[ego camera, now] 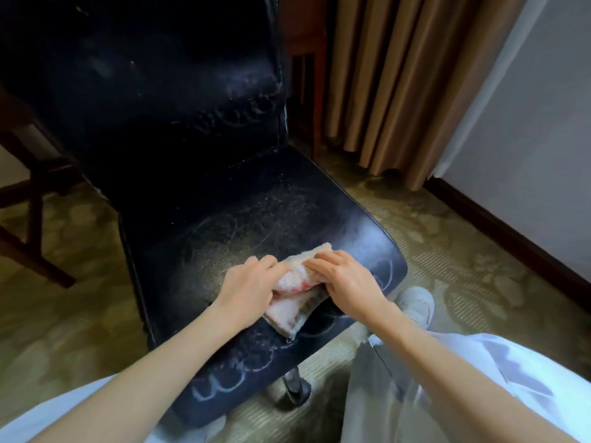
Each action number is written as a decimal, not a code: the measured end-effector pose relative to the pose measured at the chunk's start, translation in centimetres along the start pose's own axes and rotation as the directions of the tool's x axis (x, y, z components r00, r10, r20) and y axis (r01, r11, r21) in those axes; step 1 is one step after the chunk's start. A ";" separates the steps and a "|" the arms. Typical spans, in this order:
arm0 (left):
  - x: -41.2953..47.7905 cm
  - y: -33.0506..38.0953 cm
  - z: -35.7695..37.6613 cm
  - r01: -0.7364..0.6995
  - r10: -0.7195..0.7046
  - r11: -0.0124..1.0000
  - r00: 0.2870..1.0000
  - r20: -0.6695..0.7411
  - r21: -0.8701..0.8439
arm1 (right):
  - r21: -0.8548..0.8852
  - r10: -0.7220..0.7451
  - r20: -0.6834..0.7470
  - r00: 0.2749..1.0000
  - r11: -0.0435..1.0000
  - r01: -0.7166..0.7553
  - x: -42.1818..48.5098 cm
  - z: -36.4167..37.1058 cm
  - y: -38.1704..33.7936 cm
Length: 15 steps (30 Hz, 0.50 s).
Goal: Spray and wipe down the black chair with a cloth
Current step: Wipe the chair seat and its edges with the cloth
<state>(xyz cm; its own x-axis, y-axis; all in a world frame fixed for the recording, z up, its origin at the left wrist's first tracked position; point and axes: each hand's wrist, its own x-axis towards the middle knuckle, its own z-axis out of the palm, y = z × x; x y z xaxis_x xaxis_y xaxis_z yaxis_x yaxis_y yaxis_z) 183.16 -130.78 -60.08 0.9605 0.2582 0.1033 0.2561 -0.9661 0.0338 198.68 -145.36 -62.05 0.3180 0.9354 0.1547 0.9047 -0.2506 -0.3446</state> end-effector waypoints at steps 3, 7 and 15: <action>-4.0 -0.8 -0.4 0.000 0.000 1.000 1.000 0.029 -0.007 | 0.043 -0.012 0.008 1.000 0.999 0.012 -1.4 1.1 -3.4; -8.6 -2.3 -1.2 0.014 -0.012 0.999 0.999 0.036 -0.048 | 0.089 0.003 -0.007 1.000 0.996 -0.003 -2.9 3.1 -7.9; -12.0 -3.7 -0.7 0.056 -0.050 0.991 0.997 0.051 -0.124 | 0.091 -0.025 -0.070 0.997 0.995 0.032 -4.0 5.3 -10.4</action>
<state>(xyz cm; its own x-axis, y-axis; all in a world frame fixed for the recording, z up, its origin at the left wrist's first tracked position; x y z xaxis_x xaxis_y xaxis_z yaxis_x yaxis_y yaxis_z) 170.58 -130.31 -60.71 0.9507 0.3058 0.0506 0.2943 -0.9418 0.1623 186.49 -145.16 -63.99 0.3140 0.9217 0.2277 0.8849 -0.1972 -0.4220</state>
